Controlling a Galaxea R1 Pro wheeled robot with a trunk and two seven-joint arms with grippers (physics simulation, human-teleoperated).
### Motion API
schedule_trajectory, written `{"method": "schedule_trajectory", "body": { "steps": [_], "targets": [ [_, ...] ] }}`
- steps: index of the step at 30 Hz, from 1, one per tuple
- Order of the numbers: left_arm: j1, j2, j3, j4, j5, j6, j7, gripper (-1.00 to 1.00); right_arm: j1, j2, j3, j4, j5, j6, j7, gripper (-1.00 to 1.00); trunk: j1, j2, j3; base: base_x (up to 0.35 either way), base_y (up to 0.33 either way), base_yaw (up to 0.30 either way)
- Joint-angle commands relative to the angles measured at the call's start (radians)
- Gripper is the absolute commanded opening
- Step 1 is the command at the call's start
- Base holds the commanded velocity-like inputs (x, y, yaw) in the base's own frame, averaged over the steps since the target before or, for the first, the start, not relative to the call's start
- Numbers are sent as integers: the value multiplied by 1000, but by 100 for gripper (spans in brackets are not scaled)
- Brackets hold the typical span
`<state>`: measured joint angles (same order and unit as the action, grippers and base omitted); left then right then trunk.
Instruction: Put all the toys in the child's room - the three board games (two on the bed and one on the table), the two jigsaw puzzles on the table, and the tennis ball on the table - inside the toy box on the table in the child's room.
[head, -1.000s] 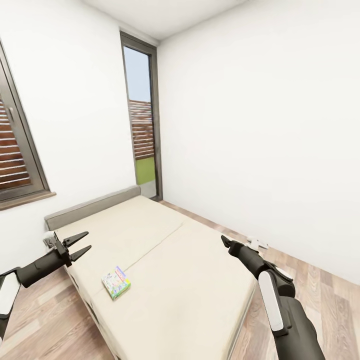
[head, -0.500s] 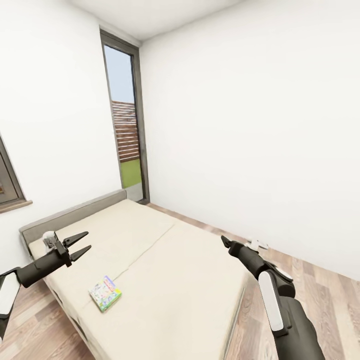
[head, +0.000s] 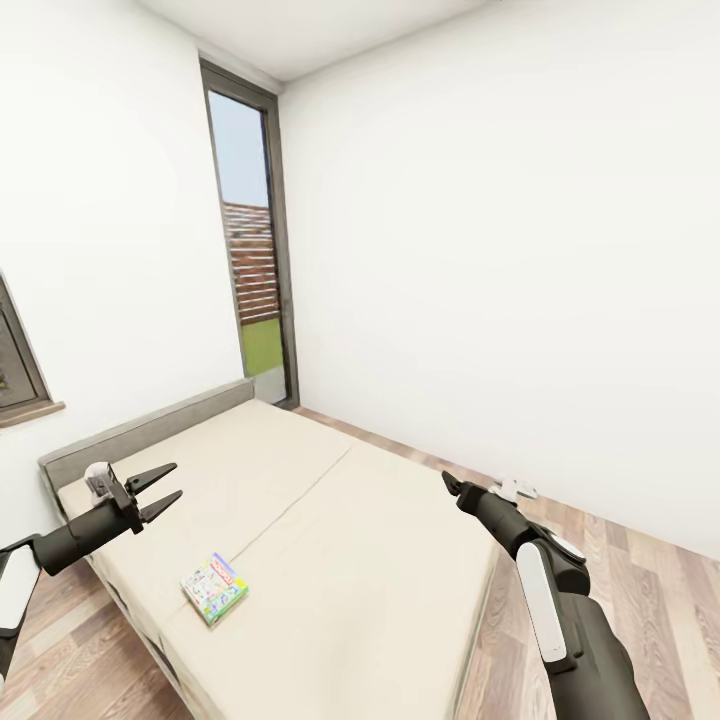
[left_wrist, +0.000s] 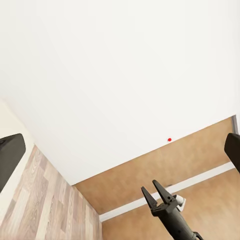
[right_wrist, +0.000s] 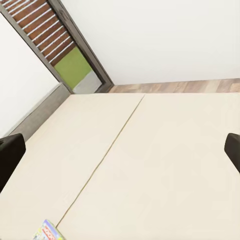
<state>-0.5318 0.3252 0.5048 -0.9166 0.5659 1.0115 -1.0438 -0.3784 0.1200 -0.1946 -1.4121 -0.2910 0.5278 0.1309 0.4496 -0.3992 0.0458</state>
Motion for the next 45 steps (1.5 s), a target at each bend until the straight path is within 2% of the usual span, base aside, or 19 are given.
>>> {"method": "schedule_trajectory", "body": {
  "steps": [1, 28, 39, 45],
  "targets": [
    [-1, 0, 1, 1, -1, 4, -4, 100, 0, 1, -3, -1, -2, 6, 5, 100, 0, -1, 0, 0, 6, -20],
    [-1, 0, 1, 1, -1, 4, -4, 100, 0, 1, -4, 1, -2, 6, 5, 100, 0, -1, 24, 0, 157, -198],
    [-1, 0, 7, 1, 0, 4, -3, 100, 0, 1, -3, 1, -2, 5, 6, 100, 0, -1, 26, 0, 113, -56],
    [-1, 0, 8, 1, 0, 4, -2, 100, 0, 1, -4, 1, -2, 6, 6, 100, 0, -1, 26, 0, 161, -222]
  ]
}}
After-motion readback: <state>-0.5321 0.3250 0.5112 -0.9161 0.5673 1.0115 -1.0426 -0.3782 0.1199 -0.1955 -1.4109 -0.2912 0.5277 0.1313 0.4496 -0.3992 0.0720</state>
